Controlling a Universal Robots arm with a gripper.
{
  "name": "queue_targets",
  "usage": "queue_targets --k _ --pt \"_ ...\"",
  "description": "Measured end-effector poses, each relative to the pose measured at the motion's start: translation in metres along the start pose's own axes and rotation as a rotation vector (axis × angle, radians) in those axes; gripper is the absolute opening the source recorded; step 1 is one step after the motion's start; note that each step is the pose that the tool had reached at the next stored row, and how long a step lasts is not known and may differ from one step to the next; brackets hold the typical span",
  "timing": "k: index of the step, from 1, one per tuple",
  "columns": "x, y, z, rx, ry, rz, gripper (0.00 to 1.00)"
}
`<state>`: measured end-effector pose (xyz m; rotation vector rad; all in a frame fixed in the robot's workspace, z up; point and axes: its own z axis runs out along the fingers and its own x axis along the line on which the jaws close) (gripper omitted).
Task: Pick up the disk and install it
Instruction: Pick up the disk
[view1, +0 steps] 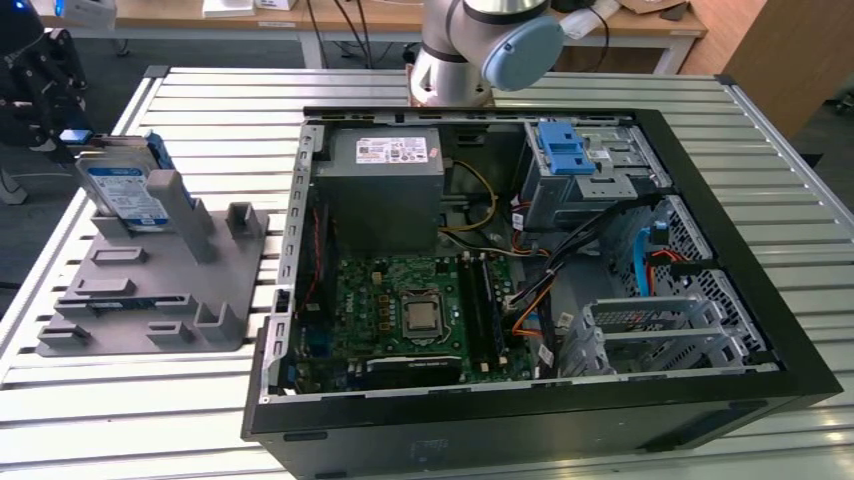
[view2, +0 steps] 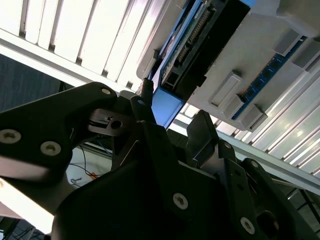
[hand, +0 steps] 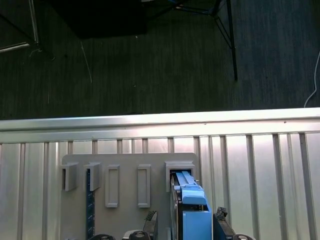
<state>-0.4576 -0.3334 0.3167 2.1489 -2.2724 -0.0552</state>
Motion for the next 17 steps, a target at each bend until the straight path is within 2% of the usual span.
queue_targets --k 5,12,17 --pt "0.0000 -0.0001 0.0008 0.0008 -0.0002 0.000 0.55" --pt "0.0002 -0.0001 0.0095 0.0004 -0.0006 -0.002 0.55" --pt "0.0002 -0.0001 0.0109 0.0001 -0.0006 -0.002 0.55"
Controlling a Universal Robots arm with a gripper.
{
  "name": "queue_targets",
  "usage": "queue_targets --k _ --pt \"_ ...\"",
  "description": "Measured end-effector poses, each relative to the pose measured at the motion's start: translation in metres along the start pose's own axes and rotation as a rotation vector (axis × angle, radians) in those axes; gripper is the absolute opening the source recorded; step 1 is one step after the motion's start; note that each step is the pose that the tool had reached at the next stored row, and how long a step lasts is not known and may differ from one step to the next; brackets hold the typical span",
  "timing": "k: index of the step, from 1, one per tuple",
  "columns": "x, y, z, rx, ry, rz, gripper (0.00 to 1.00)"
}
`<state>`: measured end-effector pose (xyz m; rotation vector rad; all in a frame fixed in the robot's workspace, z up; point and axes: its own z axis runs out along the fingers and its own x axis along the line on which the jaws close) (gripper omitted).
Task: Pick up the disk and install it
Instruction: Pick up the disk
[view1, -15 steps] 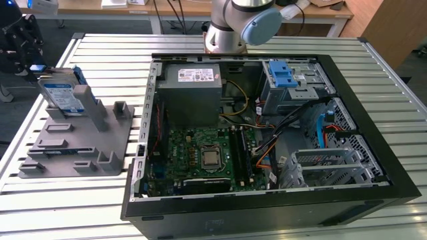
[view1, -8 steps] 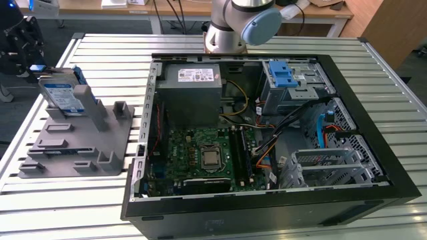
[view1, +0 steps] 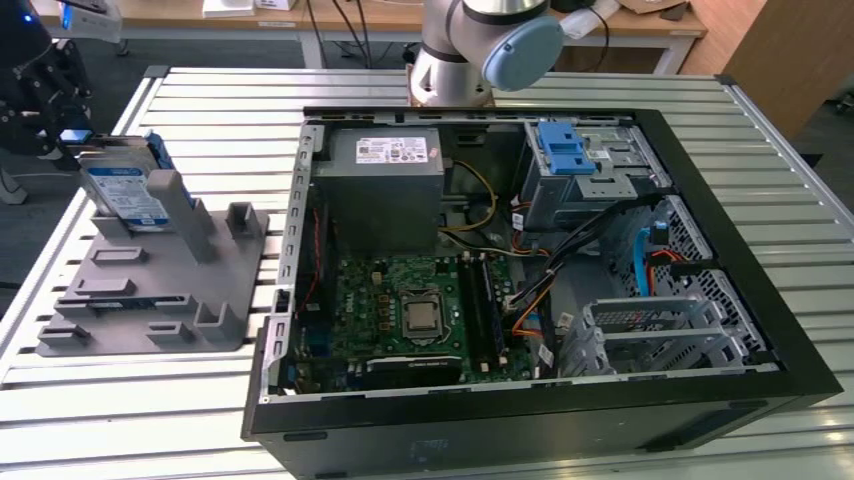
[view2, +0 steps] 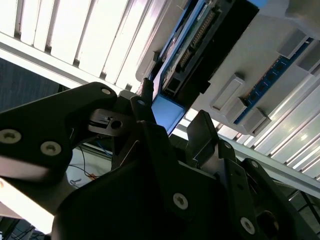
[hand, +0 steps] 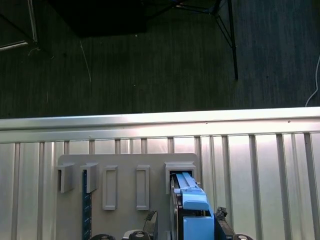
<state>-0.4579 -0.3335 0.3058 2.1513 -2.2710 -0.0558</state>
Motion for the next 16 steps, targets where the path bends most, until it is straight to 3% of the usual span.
queue_targets --k 6,16 --pt "0.0000 0.0003 0.0016 0.0007 -0.0003 0.000 0.55" --pt "-0.0017 0.0019 0.0126 0.0006 -0.0010 0.000 0.55"
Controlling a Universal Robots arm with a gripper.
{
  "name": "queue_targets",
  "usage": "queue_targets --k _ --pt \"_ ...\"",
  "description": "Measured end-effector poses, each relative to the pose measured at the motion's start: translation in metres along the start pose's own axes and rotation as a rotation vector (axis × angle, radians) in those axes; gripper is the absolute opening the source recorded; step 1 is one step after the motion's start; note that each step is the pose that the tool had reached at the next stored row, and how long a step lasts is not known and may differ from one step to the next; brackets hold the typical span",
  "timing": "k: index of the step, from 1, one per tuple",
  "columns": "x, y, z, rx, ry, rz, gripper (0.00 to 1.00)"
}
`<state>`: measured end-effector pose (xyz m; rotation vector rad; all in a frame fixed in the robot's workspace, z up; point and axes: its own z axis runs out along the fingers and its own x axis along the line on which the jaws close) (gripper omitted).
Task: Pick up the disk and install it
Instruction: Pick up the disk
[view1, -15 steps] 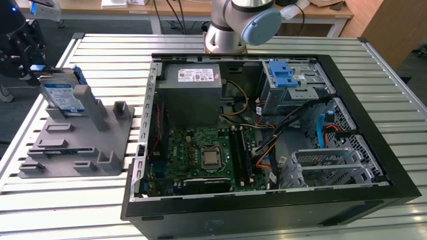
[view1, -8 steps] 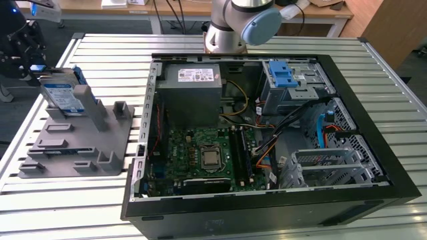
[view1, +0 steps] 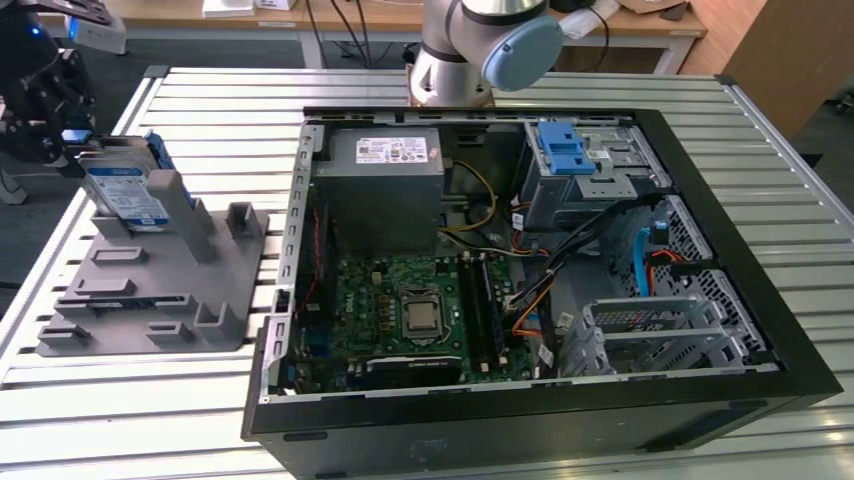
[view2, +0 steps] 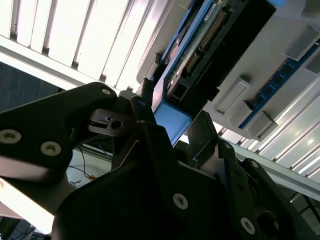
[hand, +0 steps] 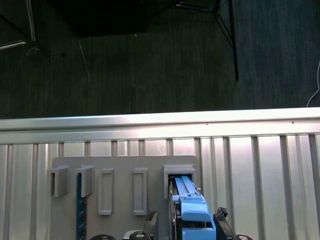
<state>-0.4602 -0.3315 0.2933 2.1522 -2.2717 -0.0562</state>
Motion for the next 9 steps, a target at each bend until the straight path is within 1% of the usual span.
queue_targets --k 9 --pt "-0.0011 0.0001 0.0003 0.0000 0.0000 0.000 0.55"
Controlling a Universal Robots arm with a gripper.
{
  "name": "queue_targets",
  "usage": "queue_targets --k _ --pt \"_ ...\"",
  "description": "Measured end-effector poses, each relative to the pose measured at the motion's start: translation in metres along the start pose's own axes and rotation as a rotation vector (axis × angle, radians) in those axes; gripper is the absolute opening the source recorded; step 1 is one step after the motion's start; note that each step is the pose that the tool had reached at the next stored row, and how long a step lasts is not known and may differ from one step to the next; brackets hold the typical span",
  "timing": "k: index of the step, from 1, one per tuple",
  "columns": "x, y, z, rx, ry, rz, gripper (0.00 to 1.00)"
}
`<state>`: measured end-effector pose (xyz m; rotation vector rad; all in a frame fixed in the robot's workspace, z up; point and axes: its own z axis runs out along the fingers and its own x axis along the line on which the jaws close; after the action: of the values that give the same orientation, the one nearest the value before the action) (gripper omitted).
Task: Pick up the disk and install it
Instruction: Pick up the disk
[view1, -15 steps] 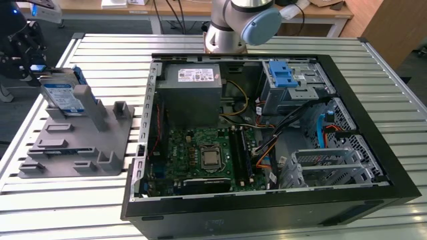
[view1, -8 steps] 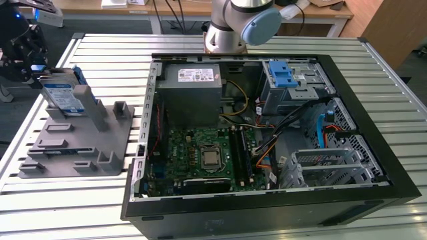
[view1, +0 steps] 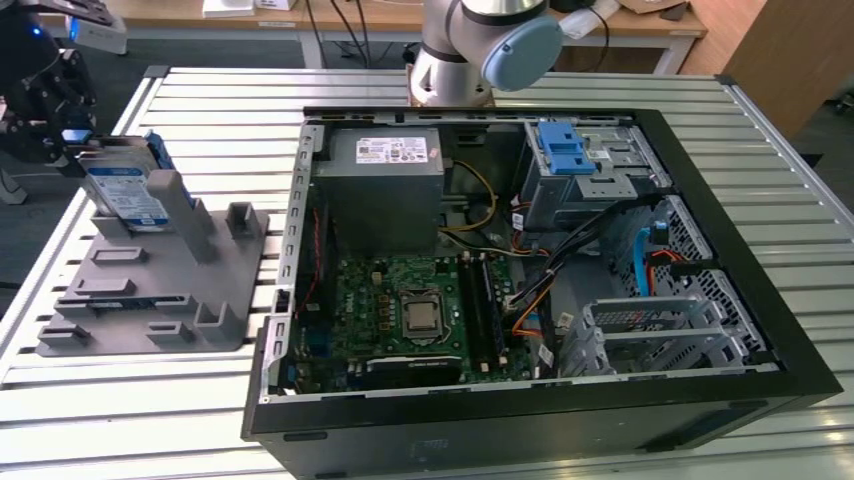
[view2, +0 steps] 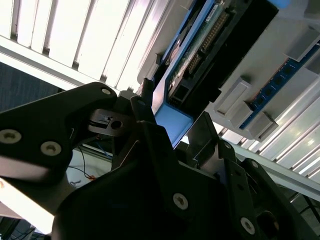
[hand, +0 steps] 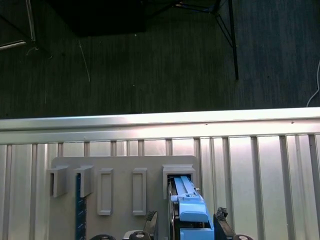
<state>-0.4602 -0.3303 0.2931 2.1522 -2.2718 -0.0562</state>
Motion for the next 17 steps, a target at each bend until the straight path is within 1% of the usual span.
queue_targets --k 5,17 --pt "-0.0013 0.0000 0.0002 0.0000 0.0000 0.000 0.55" --pt "-0.0015 0.0001 0.0005 -0.0002 0.0001 0.000 0.55"
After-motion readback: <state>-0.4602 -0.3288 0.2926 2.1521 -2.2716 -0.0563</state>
